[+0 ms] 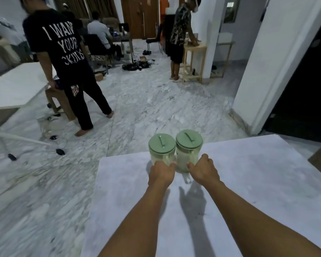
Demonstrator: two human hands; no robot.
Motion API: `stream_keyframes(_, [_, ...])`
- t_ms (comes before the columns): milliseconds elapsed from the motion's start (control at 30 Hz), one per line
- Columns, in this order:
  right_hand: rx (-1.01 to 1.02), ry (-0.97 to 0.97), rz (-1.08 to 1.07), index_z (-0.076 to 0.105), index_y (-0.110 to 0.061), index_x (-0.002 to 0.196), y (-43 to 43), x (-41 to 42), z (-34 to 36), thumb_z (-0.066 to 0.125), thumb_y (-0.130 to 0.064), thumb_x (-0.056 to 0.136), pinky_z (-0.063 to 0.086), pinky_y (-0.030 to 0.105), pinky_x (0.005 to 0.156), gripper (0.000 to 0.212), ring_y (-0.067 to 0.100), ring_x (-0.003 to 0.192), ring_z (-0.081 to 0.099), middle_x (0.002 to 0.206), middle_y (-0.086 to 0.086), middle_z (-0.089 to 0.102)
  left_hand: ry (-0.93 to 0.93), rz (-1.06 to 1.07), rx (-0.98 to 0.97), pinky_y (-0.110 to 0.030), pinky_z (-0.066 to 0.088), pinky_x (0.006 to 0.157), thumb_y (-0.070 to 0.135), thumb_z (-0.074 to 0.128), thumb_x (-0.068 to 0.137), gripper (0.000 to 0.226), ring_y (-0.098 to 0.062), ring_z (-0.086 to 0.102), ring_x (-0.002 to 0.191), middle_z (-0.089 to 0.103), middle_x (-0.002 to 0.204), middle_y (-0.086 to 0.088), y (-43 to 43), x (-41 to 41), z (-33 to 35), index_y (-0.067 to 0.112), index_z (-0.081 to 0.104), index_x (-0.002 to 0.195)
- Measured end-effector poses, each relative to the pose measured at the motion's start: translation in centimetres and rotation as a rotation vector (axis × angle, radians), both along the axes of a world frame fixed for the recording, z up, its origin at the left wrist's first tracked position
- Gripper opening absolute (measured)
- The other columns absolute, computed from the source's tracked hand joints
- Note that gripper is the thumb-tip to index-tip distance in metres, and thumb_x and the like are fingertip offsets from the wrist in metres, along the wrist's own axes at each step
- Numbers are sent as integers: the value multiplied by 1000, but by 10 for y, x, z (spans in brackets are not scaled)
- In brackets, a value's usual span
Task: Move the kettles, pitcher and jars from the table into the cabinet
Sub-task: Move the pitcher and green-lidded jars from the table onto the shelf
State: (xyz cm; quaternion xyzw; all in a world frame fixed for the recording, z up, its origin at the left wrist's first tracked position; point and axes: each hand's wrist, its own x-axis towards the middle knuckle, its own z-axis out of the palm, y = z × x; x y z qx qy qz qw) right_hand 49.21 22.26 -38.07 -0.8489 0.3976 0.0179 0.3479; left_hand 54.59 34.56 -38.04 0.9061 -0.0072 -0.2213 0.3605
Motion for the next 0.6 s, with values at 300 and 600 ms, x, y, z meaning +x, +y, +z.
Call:
stream_keyframes(300, [69, -52, -78, 55, -9, 119, -23, 51, -40, 53, -37, 96, 46, 38, 90, 37, 39, 113, 59, 120, 18, 64, -38, 69, -195, -38, 51, 88, 42, 52, 96, 43, -34, 64, 106, 70, 113, -15, -28, 36, -43, 6, 63, 116])
stream_keyframes(600, [118, -281, -346, 61, -10, 112, -26, 15, 25, 53, -33, 90, 44, 34, 80, 33, 38, 104, 61, 112, 16, 66, -99, 62, -466, -30, 41, 71, 41, 51, 97, 40, -28, 64, 81, 70, 84, -9, -26, 33, 27, 7, 66, 80])
